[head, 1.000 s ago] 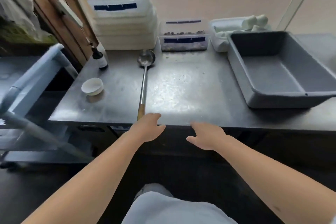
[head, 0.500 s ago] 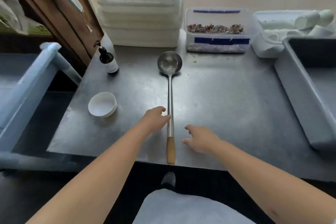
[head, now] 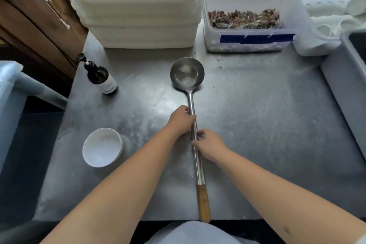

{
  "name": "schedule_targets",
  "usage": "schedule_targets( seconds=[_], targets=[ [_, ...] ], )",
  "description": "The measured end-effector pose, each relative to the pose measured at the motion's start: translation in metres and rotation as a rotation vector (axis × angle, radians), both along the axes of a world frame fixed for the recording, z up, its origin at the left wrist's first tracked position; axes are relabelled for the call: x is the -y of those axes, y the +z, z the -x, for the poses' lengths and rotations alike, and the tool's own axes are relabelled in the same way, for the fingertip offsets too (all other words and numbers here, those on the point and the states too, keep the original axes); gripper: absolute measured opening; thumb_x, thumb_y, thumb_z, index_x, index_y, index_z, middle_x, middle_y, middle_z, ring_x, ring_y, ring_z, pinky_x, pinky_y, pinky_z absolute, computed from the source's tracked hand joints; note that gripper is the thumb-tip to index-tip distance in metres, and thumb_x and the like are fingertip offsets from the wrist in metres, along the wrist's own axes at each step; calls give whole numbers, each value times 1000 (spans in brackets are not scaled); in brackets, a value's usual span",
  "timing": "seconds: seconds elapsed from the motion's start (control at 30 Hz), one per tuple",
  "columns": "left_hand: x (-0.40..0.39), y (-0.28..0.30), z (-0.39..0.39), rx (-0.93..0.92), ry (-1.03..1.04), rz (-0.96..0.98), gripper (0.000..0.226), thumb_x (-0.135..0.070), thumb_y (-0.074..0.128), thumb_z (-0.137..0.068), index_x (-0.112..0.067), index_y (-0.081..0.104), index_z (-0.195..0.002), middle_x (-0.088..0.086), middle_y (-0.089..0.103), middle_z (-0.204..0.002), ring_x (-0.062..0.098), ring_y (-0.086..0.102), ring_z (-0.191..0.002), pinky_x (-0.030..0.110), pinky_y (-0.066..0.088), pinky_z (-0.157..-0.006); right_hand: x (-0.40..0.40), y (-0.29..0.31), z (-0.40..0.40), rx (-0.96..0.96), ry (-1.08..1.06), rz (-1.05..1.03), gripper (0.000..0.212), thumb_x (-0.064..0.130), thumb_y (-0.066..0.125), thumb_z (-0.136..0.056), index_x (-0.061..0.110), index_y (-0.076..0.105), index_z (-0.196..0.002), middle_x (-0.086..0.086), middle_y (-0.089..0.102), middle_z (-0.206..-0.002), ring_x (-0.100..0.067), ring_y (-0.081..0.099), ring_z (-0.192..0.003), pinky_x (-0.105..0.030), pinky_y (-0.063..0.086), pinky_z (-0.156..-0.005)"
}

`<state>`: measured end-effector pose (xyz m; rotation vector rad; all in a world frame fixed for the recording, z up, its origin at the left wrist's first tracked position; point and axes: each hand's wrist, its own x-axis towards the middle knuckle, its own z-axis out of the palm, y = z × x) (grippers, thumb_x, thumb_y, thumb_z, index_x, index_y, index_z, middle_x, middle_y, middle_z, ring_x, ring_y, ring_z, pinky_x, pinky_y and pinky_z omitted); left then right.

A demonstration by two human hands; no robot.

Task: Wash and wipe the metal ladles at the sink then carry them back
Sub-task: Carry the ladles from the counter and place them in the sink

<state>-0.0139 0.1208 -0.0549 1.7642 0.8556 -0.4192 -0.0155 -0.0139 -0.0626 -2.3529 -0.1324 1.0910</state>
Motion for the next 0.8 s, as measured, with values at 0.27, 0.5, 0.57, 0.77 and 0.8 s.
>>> schedule_targets(
  seconds=[0.27, 0.5, 0.57, 0.77, 0.8],
  targets=[
    [-4, -5, -16, -12, 132, 291, 8, -1, 58, -88, -8, 54, -91, 22, 61, -89, 33, 64, -78, 46, 58, -72, -1, -6, -6, -11, -19, -22, 7, 17, 65, -83, 13, 62, -78, 0, 54, -66, -15, 51, -61, -25, 39, -54],
    [10, 7, -27, 14, 153, 383, 12, 1, 57, -91, -4, 53, -101, 19, 59, -88, 31, 61, -83, 56, 56, -84, 17, 5, -14, 14, -126, -123, 11, 14, 57, -79, 15, 67, -73, -2, 65, -65, -18, 58, -63, -31, 46, -61],
    [17, 11, -30, 14, 144, 390, 12, 2, 57, -90, -2, 53, -101, 19, 59, -87, 32, 62, -82, 53, 57, -81, 26, 7, -14, 17, -144, -134, 11, 17, 57, -82, 13, 67, -77, 0, 70, -68, -16, 58, -62, -32, 48, -64],
    [44, 28, -36, 54, 111, 399, 11, 4, 57, -89, -3, 53, -97, 18, 56, -89, 33, 61, -83, 48, 57, -73, 52, 15, -11, 40, -212, -201, 13, 18, 58, -87, 16, 62, -76, -4, 72, -74, -17, 57, -61, -36, 49, -66],
    [48, 30, -38, 62, 107, 404, 11, 4, 57, -90, -3, 53, -96, 18, 56, -88, 33, 61, -83, 46, 57, -71, 57, 18, -11, 44, -221, -213, 14, 18, 58, -88, 17, 62, -75, -4, 72, -74, -17, 57, -62, -35, 49, -66]
  ],
)
